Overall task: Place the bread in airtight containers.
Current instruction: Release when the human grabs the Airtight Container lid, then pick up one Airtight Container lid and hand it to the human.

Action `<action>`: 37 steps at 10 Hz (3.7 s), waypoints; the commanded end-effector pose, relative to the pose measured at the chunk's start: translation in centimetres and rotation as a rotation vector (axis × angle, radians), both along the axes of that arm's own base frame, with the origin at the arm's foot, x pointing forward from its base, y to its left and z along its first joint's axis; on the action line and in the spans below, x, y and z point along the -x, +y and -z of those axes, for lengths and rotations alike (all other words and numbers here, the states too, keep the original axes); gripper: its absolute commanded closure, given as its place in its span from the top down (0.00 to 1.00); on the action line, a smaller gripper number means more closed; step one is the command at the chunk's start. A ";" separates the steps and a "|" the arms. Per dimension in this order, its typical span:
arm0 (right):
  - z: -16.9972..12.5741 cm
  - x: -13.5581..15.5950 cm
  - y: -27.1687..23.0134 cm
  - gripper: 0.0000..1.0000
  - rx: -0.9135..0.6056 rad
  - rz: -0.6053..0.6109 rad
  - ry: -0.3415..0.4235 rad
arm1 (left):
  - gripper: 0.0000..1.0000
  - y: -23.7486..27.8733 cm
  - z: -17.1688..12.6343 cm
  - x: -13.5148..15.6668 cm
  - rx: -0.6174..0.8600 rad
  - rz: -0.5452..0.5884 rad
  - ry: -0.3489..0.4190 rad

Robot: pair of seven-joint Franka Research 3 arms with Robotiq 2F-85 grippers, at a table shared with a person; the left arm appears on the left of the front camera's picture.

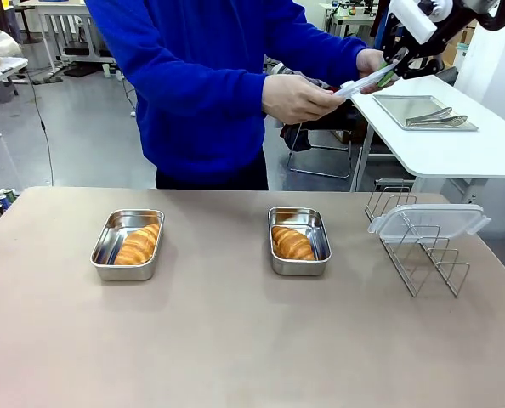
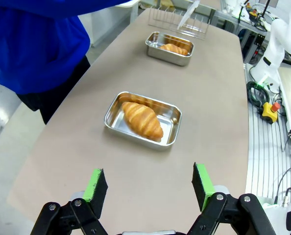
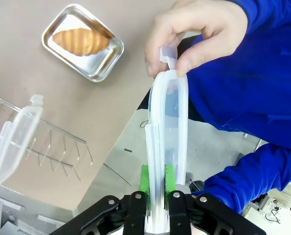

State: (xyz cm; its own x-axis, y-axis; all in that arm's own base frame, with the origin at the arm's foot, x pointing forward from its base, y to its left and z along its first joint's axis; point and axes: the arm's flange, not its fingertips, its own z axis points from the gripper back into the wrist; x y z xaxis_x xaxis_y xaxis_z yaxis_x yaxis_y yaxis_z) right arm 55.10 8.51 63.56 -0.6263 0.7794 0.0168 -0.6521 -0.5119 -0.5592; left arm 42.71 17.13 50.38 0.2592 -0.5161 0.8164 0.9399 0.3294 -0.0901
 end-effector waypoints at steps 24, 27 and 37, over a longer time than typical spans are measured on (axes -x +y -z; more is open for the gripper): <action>8.1 6.8 -26.9 1.00 -0.867 0.542 0.626 | 0.91 0.0 -0.1 0.2 -0.005 0.017 -0.006; 8.1 6.8 -26.9 1.00 -0.867 0.542 0.626 | 0.91 0.0 -0.1 0.2 -0.005 0.017 -0.006; 10.5 6.5 -21.6 1.00 -0.435 0.524 0.556 | 0.91 0.0 -0.1 0.2 -0.005 0.017 -0.006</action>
State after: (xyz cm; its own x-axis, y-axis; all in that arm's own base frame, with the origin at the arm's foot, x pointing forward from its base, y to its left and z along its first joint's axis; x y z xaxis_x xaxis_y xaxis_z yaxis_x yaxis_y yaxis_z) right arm 49.14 -15.63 54.30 0.0539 0.7205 0.6914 -0.9758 0.1850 -0.1167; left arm 42.66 17.17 50.43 0.2592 -0.5160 0.8165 0.9396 0.3303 -0.0896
